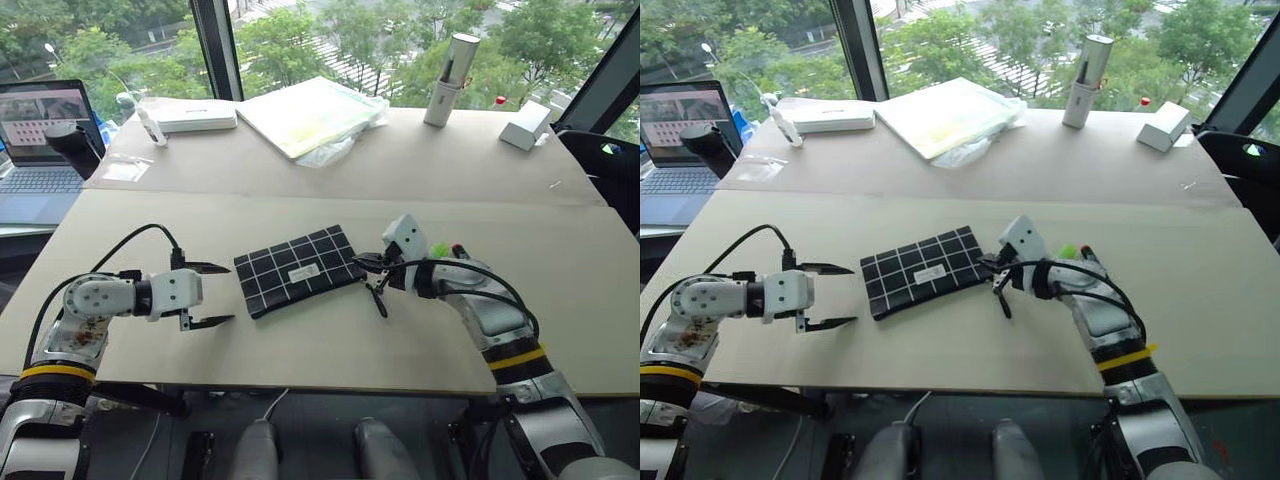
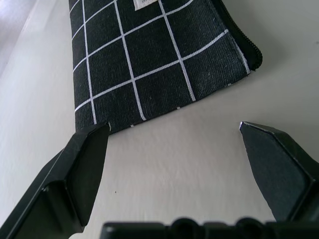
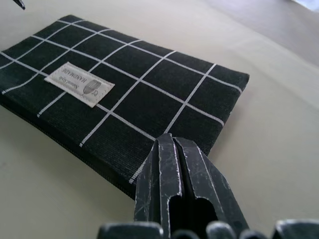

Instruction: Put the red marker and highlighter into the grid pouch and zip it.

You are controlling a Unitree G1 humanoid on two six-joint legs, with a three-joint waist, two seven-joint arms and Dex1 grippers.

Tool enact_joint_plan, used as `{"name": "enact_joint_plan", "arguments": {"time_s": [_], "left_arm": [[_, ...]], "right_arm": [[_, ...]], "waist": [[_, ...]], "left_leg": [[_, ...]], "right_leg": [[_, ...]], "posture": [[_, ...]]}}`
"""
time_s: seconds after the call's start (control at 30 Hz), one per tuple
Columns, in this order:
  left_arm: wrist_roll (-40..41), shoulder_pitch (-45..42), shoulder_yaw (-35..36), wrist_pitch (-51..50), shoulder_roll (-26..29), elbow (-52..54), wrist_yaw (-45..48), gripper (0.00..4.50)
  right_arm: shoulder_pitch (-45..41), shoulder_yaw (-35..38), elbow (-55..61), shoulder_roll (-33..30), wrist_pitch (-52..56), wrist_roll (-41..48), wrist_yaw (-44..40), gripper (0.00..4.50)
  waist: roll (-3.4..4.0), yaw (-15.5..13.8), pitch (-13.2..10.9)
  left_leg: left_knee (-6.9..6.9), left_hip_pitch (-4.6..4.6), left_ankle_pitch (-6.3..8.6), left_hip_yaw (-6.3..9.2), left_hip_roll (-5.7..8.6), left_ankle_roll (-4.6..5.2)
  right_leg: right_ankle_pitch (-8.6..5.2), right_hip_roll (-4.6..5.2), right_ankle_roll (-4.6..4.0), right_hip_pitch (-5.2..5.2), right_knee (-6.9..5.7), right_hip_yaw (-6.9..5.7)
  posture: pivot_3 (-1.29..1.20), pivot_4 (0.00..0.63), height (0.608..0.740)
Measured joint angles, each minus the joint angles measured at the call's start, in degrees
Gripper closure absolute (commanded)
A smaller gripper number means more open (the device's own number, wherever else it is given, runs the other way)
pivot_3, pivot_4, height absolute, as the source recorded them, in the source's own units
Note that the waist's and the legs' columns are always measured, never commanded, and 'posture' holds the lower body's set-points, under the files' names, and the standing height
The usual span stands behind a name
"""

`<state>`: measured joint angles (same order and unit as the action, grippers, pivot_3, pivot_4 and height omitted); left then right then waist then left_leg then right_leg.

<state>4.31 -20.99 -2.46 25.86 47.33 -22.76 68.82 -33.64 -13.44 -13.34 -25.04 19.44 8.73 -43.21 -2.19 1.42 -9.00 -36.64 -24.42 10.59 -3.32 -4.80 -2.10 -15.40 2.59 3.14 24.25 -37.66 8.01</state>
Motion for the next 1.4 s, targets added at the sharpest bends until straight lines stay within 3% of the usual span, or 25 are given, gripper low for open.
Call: {"name": "enact_joint_plan", "arguments": {"time_s": [0.37, 0.7, 1.13, 1.23, 1.4], "left_arm": [[-1.1, -0.4, -1.7, 2.7, -0.4, 0.4, -0.8, 0.00], [-8.6, -7.3, -5.9, 20.6, -6.0, -9.9, -9.1, 0.00], [-12.5, -13.1, -10.1, 29.4, -10.1, -18.6, -15.5, 0.00], [-13.4, -14.0, -10.9, 30.5, -10.5, -19.9, -16.3, 0.68], [-13.1, -14.0, -12.9, 30.9, -11.4, -20.5, -15.1, 2.62]], "right_arm": [[-3.0, -3.9, -3.7, 0.0, -5.4, -7.4, -3.0, 4.46], [-4.1, -3.7, -7.3, 1.2, -8.1, -9.0, -3.9, 4.46], [-4.9, -3.4, -9.0, 1.6, -9.1, -9.6, -4.1, 4.46], [-5.1, -3.3, -9.5, 1.8, -9.1, -9.6, -4.1, 4.50], [-5.8, -3.3, -10.3, 1.8, -9.2, -9.7, -4.1, 4.50]], "waist": [[0.01, -0.4, 0.0], [0.07, -1.5, 0.1], [0.06, -1.7, 0.1], [0.06, -1.7, 0.1], [0.06, -1.7, 0.1]], "left_leg": [[-0.01, 0.08, 0.00, 0.00, -0.01, 0.00], [-0.22, 0.14, -0.01, 0.00, 0.01, 0.00], [-0.25, 0.13, -0.01, 0.00, 0.01, 0.00], [-0.25, 0.14, -0.02, 0.00, 0.01, -0.02], [-0.25, 0.11, -0.02, 0.00, 0.01, -0.02]], "right_leg": [[-0.01, -0.01, -0.01, -0.06, -0.04, 0.00], [0.00, 0.00, -0.01, -0.19, -0.18, -0.01], [0.00, -0.01, -0.01, -0.17, -0.22, 0.00], [0.00, -0.01, -0.01, -0.17, -0.25, -0.01], [0.00, -0.01, -0.01, -0.14, -0.24, 0.00]], "posture": [[0.00, 0.150, 0.740], [0.00, 0.150, 0.740], [0.00, 0.150, 0.740], [0.00, 0.150, 0.740], [0.00, 0.150, 0.740]]}}
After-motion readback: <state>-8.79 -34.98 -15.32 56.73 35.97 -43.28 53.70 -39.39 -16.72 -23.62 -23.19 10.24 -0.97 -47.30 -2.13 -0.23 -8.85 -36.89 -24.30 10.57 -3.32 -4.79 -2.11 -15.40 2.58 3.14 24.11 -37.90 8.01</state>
